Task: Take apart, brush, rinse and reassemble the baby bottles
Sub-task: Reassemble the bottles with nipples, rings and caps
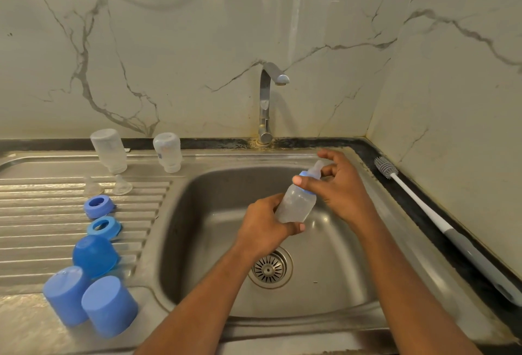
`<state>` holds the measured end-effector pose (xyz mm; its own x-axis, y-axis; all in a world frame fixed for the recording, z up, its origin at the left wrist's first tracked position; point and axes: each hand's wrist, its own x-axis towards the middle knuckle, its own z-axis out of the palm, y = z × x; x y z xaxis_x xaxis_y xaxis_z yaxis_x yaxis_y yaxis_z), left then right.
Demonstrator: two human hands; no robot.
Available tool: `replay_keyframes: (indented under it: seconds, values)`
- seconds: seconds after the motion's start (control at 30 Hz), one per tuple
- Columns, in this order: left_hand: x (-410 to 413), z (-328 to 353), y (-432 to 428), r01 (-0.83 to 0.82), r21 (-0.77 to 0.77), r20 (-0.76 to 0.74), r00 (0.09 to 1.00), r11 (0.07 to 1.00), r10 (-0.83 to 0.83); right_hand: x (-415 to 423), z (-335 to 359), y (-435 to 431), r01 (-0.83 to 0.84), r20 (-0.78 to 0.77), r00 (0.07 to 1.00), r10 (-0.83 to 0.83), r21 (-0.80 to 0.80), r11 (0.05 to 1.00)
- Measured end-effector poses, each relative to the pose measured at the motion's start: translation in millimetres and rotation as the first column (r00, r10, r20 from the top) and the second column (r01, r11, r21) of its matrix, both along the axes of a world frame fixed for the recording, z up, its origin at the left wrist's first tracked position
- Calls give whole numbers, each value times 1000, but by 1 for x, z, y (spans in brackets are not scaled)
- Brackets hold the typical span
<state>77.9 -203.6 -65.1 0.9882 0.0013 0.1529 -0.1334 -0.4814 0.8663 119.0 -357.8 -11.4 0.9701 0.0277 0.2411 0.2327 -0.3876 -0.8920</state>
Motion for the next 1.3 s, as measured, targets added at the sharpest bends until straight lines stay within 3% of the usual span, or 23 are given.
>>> replay_keyframes:
  seconds: [0.07, 0.13, 0.27, 0.4, 0.57, 0.67, 0.8, 0.93, 1.1, 1.3]
  values:
    - [1, 1, -1, 25, -56, -43, 999, 998, -28, -2, -2, 1, -102, -45, 994, 102, -1, 995]
    - [2, 2, -1, 41, -143, -90, 995, 989, -54, -1, -4, -3, -209, -84, 973, 217, 97, 973]
    - [1, 0, 1, 114, -275, -132, 979, 955, -155, 0, -1, -11, -300, -73, 945, 320, 202, 932]
    - [1, 0, 4, 114, -273, -71, 988, 955, -138, -4, 0, -5, -255, -14, 965, 262, 189, 948]
    - [4, -1, 9, -27, -76, 92, 995, 997, 34, -5, -4, 21, -85, 122, 990, 72, 106, 991]
    - [1, 1, 6, -47, -48, 88, 995, 998, 51, -4, -2, 25, -5, 123, 992, -7, 91, 996]
    - [-1, 5, -1, 64, -203, -66, 995, 977, -79, -3, 2, 1, -223, 21, 975, 223, 192, 956]
    - [-3, 8, -3, 125, -249, -103, 983, 960, -155, -5, -1, -7, -390, -32, 913, 406, 212, 896]
    - [-2, 6, 6, 103, -204, -49, 992, 974, -115, -8, 0, 8, -224, 65, 974, 217, 146, 963]
    - [3, 4, 5, -78, -110, 101, 991, 991, 89, -15, 1, 41, 27, 203, 978, -47, 100, 995]
